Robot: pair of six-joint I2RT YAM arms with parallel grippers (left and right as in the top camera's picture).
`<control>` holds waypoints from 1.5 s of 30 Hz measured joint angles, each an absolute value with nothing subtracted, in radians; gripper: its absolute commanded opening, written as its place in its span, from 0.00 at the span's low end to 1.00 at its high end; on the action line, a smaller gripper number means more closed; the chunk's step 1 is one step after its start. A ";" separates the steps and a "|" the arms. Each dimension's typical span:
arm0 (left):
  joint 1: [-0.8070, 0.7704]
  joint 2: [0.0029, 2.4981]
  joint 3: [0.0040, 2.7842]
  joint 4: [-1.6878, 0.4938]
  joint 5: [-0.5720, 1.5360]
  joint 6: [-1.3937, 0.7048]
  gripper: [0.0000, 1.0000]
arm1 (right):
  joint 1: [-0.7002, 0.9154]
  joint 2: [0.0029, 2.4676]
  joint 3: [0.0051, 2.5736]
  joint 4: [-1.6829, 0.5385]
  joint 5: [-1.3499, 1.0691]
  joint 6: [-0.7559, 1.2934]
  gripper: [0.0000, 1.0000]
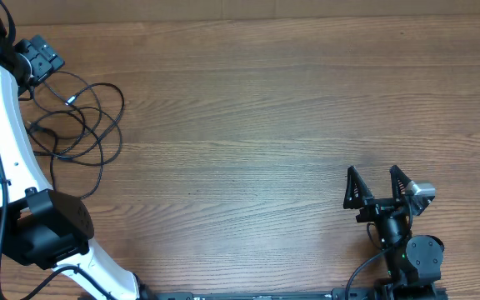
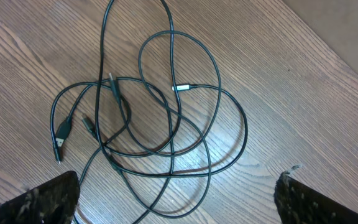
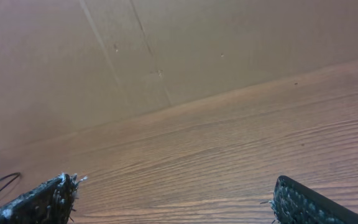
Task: Untangle cables
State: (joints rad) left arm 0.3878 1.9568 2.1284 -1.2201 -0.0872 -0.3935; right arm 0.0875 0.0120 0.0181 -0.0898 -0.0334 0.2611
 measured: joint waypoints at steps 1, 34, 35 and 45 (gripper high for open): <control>0.388 1.957 2.128 -1.220 -0.087 -0.393 1.00 | 0.088 0.012 0.019 -0.090 -0.033 0.261 1.00; 0.255 1.606 2.120 -1.223 -0.086 -0.393 1.00 | 0.088 0.012 0.019 -0.090 -0.033 0.261 1.00; 0.246 1.579 2.121 -1.223 -0.087 -0.393 1.00 | 0.088 0.012 0.018 -0.089 -0.033 0.261 1.00; 0.147 1.526 2.107 -1.240 -0.086 -0.390 1.00 | 0.088 0.012 0.019 -0.090 -0.033 0.261 1.00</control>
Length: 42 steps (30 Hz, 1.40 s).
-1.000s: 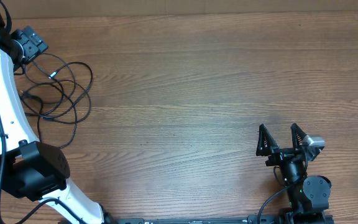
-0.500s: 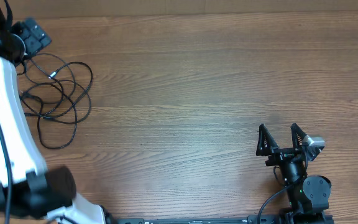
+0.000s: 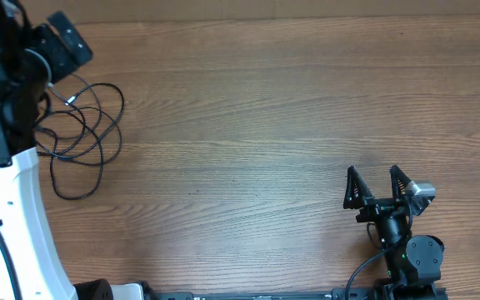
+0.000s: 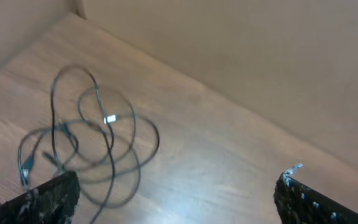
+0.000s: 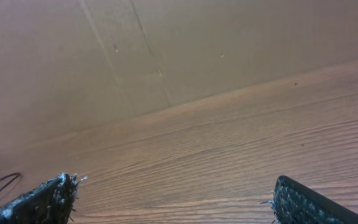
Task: Untangle cables
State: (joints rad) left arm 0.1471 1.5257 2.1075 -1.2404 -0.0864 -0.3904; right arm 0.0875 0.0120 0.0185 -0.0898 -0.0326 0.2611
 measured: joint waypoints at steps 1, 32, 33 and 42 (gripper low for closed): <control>0.140 1.526 2.092 -1.249 -0.086 -0.390 1.00 | 0.088 0.012 0.018 -0.089 -0.033 0.262 1.00; 0.132 1.074 0.507 0.292 0.083 -0.390 1.00 | 0.088 0.012 0.019 -0.090 -0.033 0.261 1.00; 0.132 1.051 0.464 0.346 0.088 -0.390 0.99 | 0.088 0.012 0.019 -0.089 -0.033 0.261 1.00; 0.132 0.893 0.147 0.556 0.086 -0.390 1.00 | 0.088 0.012 0.019 -0.089 -0.033 0.261 1.00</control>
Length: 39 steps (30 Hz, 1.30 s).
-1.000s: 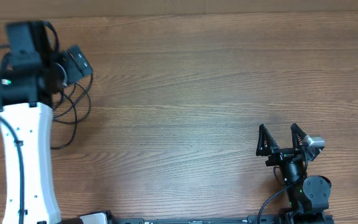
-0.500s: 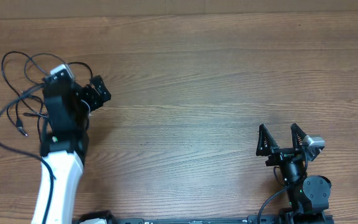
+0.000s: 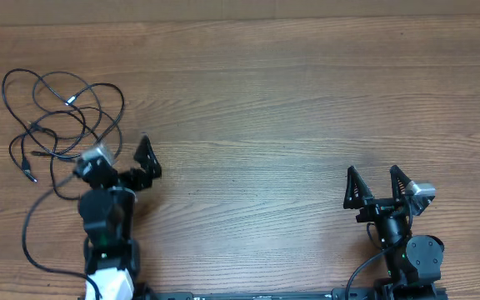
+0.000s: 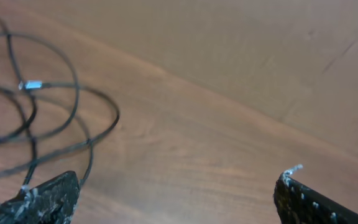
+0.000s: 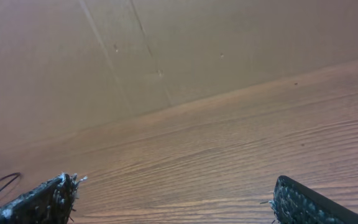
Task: Untangle cables
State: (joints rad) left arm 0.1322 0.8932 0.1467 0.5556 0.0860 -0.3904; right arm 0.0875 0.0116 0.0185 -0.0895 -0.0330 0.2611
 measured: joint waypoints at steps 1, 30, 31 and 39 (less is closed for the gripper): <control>0.132 0.879 0.117 0.564 0.085 -0.390 0.99 | 0.088 0.012 0.018 -0.090 -0.033 0.261 1.00; 0.129 0.048 0.008 -0.075 0.032 -0.300 1.00 | 0.088 0.011 0.019 -0.090 -0.033 0.261 1.00; 0.123 0.030 0.008 -0.075 0.030 -0.286 1.00 | 0.088 0.011 0.018 -0.090 -0.033 0.261 1.00; 0.065 0.017 0.008 -0.076 0.026 -0.080 1.00 | 0.088 0.011 0.018 -0.089 -0.033 0.261 1.00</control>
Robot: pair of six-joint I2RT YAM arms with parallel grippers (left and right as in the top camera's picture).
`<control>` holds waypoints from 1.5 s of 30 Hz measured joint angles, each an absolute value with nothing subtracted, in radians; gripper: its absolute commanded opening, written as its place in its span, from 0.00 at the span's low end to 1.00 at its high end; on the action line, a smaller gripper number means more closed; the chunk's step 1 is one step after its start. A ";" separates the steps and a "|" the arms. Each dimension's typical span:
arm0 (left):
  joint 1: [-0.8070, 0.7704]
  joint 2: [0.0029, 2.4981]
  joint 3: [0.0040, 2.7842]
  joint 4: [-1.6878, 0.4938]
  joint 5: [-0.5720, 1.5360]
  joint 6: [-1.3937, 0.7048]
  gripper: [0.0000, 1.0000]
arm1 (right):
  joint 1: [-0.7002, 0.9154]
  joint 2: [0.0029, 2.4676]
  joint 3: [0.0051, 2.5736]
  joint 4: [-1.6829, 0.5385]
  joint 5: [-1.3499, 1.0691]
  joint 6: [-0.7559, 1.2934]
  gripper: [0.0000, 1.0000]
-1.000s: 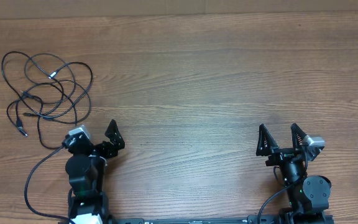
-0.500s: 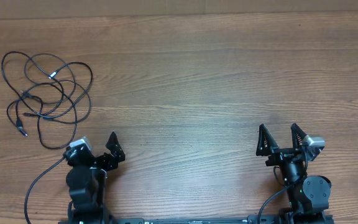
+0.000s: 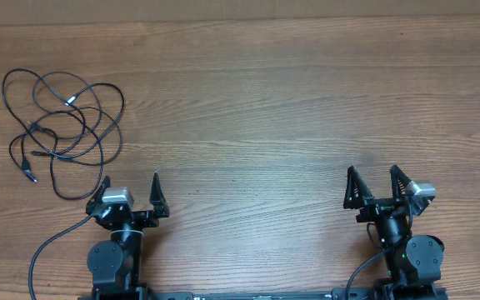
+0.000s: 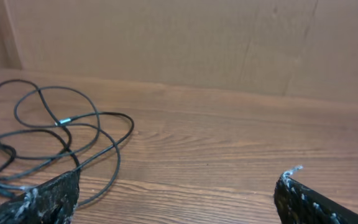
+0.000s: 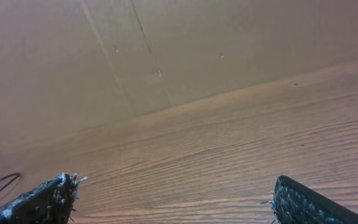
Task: Untangle cables
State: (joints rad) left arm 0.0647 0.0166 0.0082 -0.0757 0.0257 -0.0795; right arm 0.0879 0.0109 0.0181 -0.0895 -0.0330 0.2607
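Note:
A tangle of thin black cables point(image 3: 61, 125) lies in overlapping loops at the table's far left, with plug ends showing among the loops. In the left wrist view the same cables point(image 4: 48, 134) fill the left side. My left gripper point(image 3: 132, 197) rests open near the front edge, below and right of the tangle, holding nothing. My right gripper point(image 3: 379, 185) stands open at the front right, far from the cables, also with nothing in it. Only a sliver of cable shows at the right wrist view's left edge.
The wooden table point(image 3: 290, 108) stretches between the two arms. A brown cardboard wall point(image 4: 185, 43) rises behind its far edge. The left arm's own black lead point(image 3: 48, 250) curls off the front left.
My left arm has drawn back toward the front edge and now sits low and level, its gripper still open. The cable tangle and the right arm are where they were.
At first my left gripper hung open over the tangle at the far left corner. Then it stood higher and tilted away from it. Later the arm was folded down beside the cables, and now it rests at the front. The cables kept their tangled shape.

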 measured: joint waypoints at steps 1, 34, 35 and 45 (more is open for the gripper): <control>0.065 0.017 0.008 -0.076 0.025 -0.067 0.99 | 0.088 0.011 0.018 -0.089 -0.033 0.260 1.00; 0.065 0.017 0.008 -0.076 0.025 -0.018 0.99 | 0.088 0.011 0.018 -0.089 -0.032 0.261 1.00; 0.065 0.017 0.008 -0.076 0.025 -0.018 1.00 | 0.088 0.011 0.018 -0.090 -0.033 0.262 1.00; 0.065 0.017 0.008 -0.076 0.025 -0.019 1.00 | 0.088 0.011 0.018 -0.090 -0.033 0.261 1.00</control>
